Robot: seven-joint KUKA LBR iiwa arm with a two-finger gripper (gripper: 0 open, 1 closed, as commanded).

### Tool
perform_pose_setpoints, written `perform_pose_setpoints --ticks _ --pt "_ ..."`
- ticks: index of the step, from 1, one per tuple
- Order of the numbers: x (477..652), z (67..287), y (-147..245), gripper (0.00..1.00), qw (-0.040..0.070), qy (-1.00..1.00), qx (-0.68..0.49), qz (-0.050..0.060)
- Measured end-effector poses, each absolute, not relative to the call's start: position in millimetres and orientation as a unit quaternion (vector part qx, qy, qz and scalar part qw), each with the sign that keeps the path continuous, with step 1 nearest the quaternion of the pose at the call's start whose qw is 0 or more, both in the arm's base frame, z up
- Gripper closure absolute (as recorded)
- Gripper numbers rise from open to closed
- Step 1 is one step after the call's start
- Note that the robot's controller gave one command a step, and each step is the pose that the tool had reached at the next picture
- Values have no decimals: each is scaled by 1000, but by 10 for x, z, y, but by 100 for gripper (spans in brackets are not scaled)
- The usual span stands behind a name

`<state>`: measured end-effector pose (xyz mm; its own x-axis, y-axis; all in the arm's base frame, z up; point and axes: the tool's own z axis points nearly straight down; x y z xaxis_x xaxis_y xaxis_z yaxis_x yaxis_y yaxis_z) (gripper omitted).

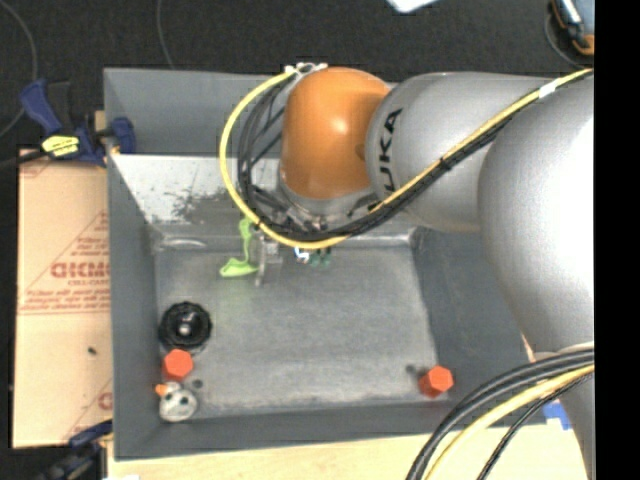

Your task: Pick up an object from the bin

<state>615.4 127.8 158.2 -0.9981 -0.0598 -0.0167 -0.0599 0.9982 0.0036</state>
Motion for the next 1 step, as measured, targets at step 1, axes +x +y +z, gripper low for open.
perform_pose_setpoints --ticks 1 --pt "6154 2136 1277 100 13 999 -29 3"
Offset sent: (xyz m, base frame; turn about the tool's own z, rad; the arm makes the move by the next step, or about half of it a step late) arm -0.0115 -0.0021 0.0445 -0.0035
